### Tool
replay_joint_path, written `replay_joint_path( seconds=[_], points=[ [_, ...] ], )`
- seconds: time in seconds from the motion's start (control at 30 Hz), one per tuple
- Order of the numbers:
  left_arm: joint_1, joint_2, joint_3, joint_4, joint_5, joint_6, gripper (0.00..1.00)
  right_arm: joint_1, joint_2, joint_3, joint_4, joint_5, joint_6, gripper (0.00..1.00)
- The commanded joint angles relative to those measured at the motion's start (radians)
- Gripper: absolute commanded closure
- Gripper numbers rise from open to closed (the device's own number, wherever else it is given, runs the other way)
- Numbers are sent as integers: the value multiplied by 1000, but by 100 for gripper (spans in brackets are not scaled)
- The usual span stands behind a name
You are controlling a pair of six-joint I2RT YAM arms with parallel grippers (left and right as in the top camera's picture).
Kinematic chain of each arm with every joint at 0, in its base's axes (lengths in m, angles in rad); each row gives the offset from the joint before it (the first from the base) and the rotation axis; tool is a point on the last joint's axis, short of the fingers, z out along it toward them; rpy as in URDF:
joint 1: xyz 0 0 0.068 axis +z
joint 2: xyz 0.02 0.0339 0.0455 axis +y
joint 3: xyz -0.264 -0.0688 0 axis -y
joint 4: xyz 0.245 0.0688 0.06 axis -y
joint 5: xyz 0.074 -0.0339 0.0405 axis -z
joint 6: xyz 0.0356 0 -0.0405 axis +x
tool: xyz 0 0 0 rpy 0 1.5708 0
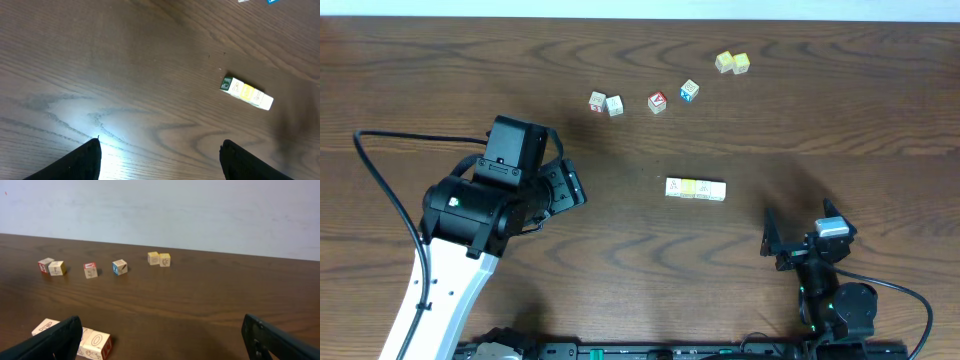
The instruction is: Lift 4 blocks
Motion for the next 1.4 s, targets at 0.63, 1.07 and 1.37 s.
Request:
replay_joint_path(
  seconds=[0.63, 1.07, 1.37],
  points=[
    [5, -32, 5, -50, -46, 36, 23, -12, -7, -2, -5, 10, -12, 1],
    [192, -462, -385, 272, 292, 661, 23, -12, -7, -2, -5, 10, -12, 1],
    [286, -893, -669, 468, 248, 671, 24, -12, -7, -2, -5, 10, -12, 1]
  ],
)
